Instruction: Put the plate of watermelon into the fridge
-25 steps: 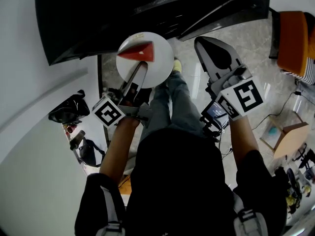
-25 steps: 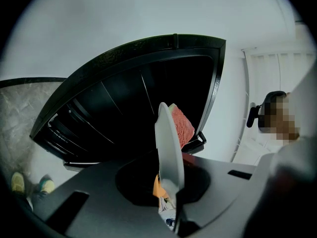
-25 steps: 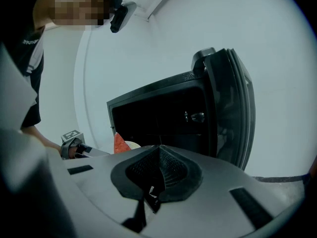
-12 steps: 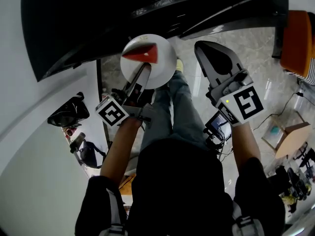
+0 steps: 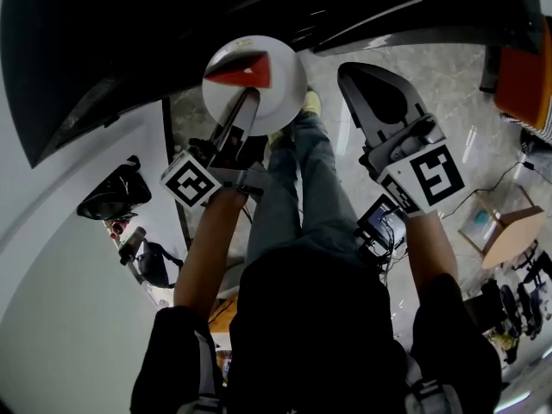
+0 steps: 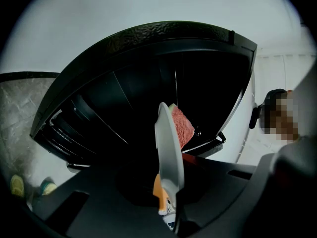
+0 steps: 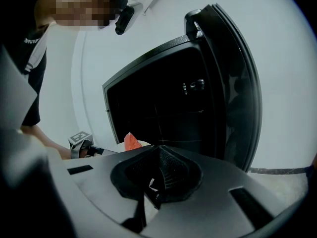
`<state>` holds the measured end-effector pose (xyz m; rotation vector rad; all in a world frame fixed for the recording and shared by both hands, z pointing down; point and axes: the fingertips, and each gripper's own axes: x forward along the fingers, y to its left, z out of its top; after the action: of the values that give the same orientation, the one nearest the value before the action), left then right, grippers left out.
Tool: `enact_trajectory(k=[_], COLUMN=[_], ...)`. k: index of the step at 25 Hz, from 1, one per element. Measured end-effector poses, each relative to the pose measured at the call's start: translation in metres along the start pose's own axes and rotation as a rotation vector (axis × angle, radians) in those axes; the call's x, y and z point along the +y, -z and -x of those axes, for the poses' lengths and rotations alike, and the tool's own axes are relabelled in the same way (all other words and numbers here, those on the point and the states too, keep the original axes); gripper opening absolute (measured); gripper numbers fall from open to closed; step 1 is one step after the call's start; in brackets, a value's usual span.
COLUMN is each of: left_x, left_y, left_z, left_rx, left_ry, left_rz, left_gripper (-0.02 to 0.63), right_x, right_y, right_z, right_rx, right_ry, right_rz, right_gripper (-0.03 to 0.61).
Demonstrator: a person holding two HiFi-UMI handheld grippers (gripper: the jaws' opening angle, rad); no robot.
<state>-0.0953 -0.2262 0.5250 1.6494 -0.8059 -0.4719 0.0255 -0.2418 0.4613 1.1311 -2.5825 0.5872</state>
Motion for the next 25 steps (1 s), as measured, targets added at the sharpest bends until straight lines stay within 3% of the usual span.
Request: enact_trajectory(k=[13,21,25], left_x=[0.028,0.055,0.068], left_y=[-0.011,-0.025,-0.031], left_z=[-0.025,-0.039,-0.048], left_rx=[-0.047,-0.12,-0.161], left_ry=[-0.019,-0.051,-0.054], left_rz=[-0.013,0.028,0.099], left_gripper=[0.023,0.023,0.023], right_x=[-0.002,0.005,0.007], right_y=[0.008,0.011,0.012], right_z=[-0.014,-0.023,-0.027], right_rx=[0.007,0.021,0.028], right_ry=[-0.012,-0.042,-0.053], right_rz=[-0.01,-0.016,-0.017], right_gripper=[0.014,0.014,0.014])
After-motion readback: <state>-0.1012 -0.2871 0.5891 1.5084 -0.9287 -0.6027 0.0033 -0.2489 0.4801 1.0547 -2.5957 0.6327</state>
